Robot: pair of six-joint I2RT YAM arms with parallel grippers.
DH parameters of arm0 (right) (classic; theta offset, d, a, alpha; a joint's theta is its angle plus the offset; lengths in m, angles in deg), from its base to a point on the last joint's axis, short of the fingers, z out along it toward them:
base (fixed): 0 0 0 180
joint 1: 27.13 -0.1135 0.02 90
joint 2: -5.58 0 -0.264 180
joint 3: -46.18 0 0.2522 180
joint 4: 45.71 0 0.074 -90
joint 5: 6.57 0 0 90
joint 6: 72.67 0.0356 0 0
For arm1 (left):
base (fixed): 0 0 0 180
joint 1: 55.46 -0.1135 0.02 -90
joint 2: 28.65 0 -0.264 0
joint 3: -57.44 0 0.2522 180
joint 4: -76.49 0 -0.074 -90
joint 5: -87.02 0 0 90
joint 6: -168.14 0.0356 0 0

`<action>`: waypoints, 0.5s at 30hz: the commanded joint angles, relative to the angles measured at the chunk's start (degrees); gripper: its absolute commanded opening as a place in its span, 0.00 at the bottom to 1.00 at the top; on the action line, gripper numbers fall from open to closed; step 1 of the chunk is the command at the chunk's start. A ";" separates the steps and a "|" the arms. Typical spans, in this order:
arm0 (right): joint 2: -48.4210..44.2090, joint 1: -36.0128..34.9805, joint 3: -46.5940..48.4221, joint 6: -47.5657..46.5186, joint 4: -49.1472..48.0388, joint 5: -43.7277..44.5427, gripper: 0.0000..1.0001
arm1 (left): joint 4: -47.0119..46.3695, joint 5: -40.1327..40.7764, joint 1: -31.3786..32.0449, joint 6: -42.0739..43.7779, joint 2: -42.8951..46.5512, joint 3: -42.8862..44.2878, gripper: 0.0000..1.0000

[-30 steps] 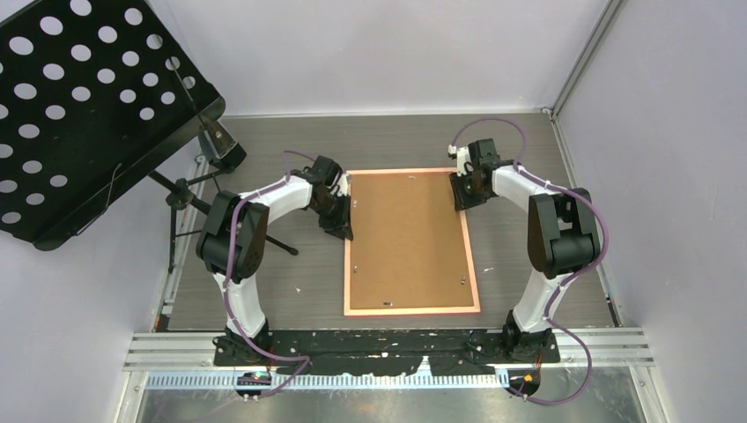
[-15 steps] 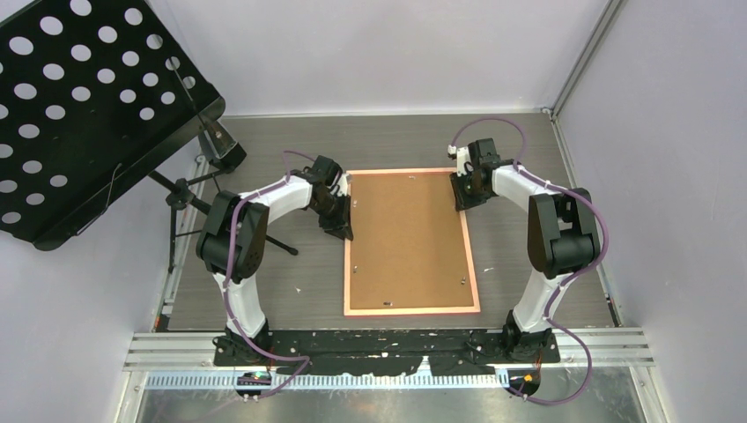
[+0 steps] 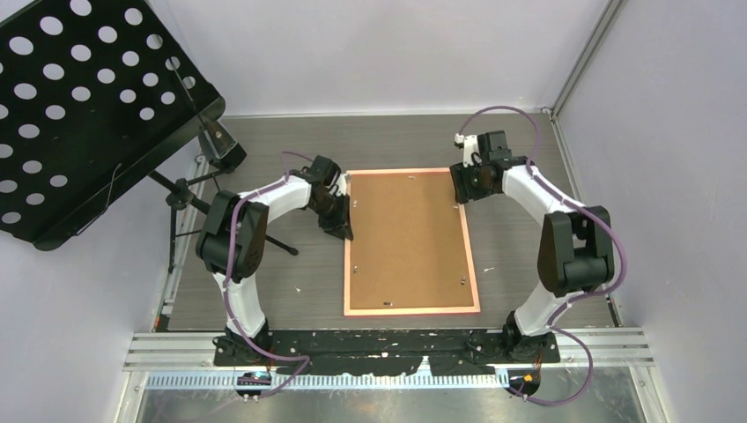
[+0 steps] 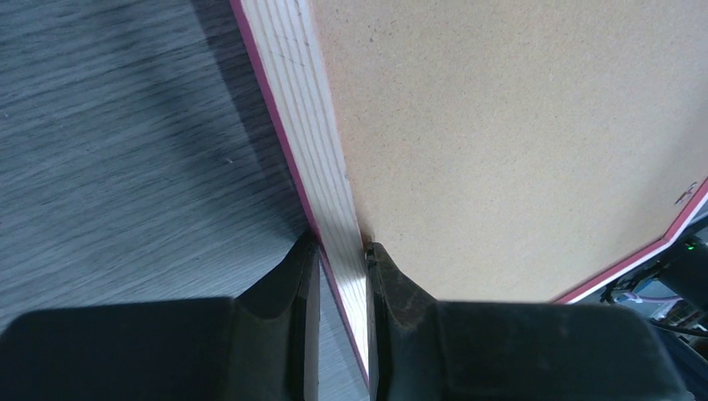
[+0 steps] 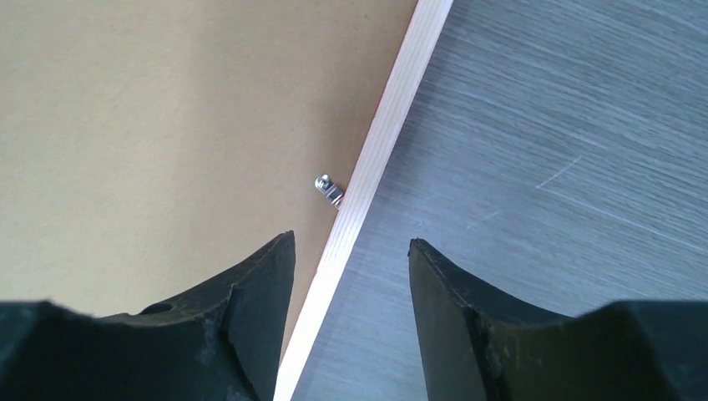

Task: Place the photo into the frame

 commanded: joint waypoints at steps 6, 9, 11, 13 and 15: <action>-14.09 -0.08 -7.69 -9.66 8.57 -8.00 0.63 | -7.20 -4.51 -2.50 -2.91 -1.72 -2.27 0.00; -17.44 -0.08 -11.89 -13.63 10.66 -8.55 0.63 | -8.90 -3.65 -2.63 -4.39 -0.92 -2.58 0.00; -18.51 -0.04 -13.71 -15.20 11.55 -8.51 0.63 | -10.18 -3.20 -2.63 -5.65 -0.45 -2.89 0.00; -19.37 -0.08 -15.09 -16.47 12.33 -9.13 0.63 | -11.49 -2.30 -2.72 -7.06 -0.01 -2.99 0.00; -19.90 -0.06 -16.00 -17.36 12.88 -9.80 0.62 | -12.63 -1.47 -2.85 -8.64 0.25 -3.03 0.00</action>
